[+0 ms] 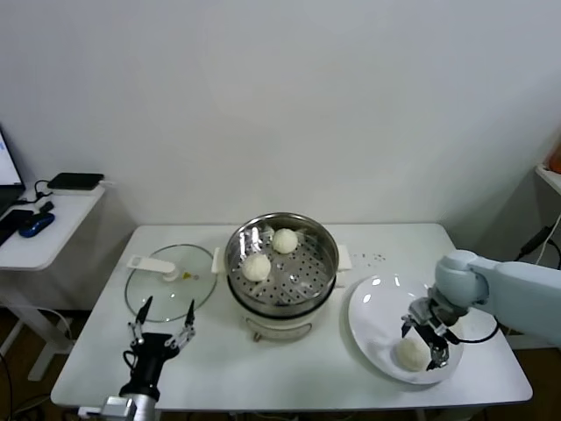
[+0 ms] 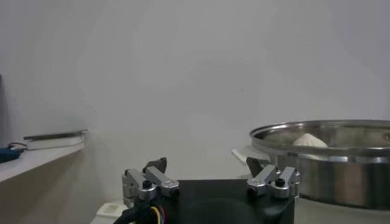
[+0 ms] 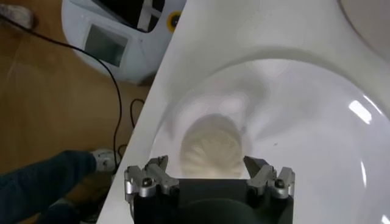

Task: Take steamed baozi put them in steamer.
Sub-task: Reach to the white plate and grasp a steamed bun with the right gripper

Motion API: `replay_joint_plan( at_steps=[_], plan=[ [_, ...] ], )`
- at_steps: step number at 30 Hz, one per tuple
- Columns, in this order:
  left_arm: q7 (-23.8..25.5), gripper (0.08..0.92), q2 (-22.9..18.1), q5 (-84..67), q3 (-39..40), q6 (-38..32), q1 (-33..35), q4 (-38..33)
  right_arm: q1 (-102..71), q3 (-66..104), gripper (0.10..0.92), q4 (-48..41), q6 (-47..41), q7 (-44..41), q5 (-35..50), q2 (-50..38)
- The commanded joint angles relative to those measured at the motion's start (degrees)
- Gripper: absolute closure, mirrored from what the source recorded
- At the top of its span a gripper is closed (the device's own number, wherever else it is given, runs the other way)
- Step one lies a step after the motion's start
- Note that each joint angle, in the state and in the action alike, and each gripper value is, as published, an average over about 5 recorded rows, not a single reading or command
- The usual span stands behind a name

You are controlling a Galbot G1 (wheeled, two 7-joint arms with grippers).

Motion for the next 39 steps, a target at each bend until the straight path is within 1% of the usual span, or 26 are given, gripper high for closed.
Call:
replay_joint_plan(
  at_steps=[1, 13, 23, 39],
  plan=[
    [0.0, 0.177, -0.1, 0.0, 0.1, 0.0, 0.0, 0.1, -4.1, 2.4, 0.203, -2.5, 0.2, 0.0, -1.7, 0.5],
    [0.0, 0.177, -0.1, 0.1, 0.1, 0.0, -0.2, 0.3, -4.9, 3.5, 0.203, -4.4, 0.4, 0.1, -1.9, 2.4],
    [0.0, 0.177, -0.1, 0.1, 0.1, 0.1, -0.3, 0.5, -4.9, 3.9, 0.205, -4.1, 0.2, -0.1, -1.5, 2.6],
    [0.0, 0.177, -0.3, 0.1, 0.1, 0.0, -0.1, 0.4, -2.9, 3.3, 0.331, -3.2, 0.0, -0.2, 0.3, 1.9]
  ],
)
